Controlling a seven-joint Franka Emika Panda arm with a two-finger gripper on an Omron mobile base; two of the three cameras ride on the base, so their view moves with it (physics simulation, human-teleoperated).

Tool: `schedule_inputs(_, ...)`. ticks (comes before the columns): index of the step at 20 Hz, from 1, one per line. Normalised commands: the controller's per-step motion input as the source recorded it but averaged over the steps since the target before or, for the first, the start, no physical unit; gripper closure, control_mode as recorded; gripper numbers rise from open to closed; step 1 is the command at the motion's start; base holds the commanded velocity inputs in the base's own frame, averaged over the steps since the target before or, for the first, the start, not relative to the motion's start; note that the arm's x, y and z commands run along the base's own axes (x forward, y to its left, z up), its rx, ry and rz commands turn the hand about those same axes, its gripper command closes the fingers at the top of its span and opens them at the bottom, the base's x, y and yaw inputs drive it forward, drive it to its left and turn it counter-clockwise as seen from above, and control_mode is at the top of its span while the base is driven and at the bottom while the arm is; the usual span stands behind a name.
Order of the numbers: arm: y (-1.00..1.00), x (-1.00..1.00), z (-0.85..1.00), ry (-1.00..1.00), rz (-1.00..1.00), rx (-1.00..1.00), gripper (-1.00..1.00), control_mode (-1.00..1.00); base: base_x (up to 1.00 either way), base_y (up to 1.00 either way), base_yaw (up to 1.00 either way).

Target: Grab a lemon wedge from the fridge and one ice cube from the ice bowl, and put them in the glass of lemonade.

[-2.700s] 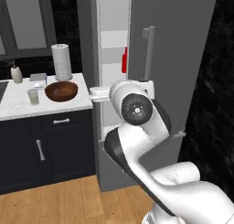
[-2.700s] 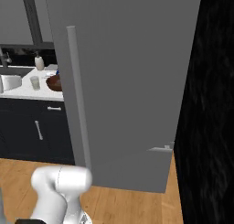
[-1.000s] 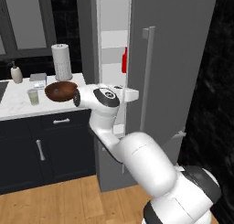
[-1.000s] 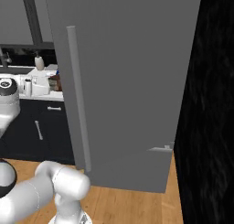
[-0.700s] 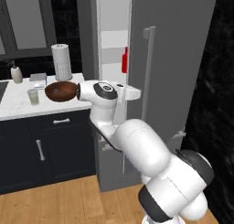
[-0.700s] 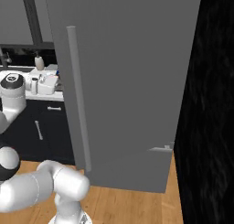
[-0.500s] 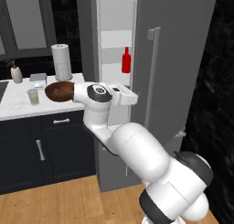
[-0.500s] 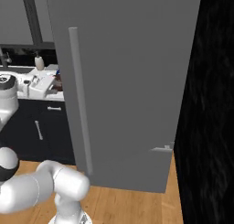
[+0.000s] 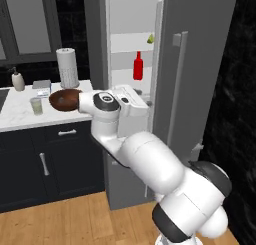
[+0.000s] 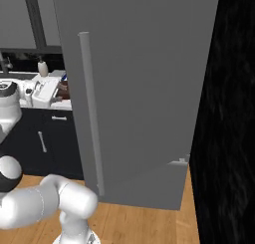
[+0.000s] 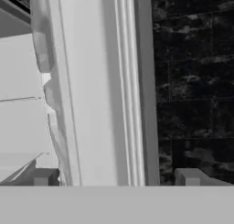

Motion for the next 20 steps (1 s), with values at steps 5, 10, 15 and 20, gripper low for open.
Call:
schedule_inputs(5,0.12,1.00,-0.15,0.06,-0.11,0.00,-1.00,-1.00,0.00,0.00,0.00)
schedule_inputs(10,-0.49,0.59,-0.18,0.09,-0.11,0.01,-1.00,-1.00,0.00,0.00,0.00)
schedule_inputs(15,-1.00,-0.63,-0.04,0.02,-0.11,0.13,-1.00,-1.00,0.00,0.00,0.00)
schedule_inputs(20,-1.00,-1.00,0.00,0.00,-0.06,0.21,-1.00,-1.00,0.00,0.00,0.00)
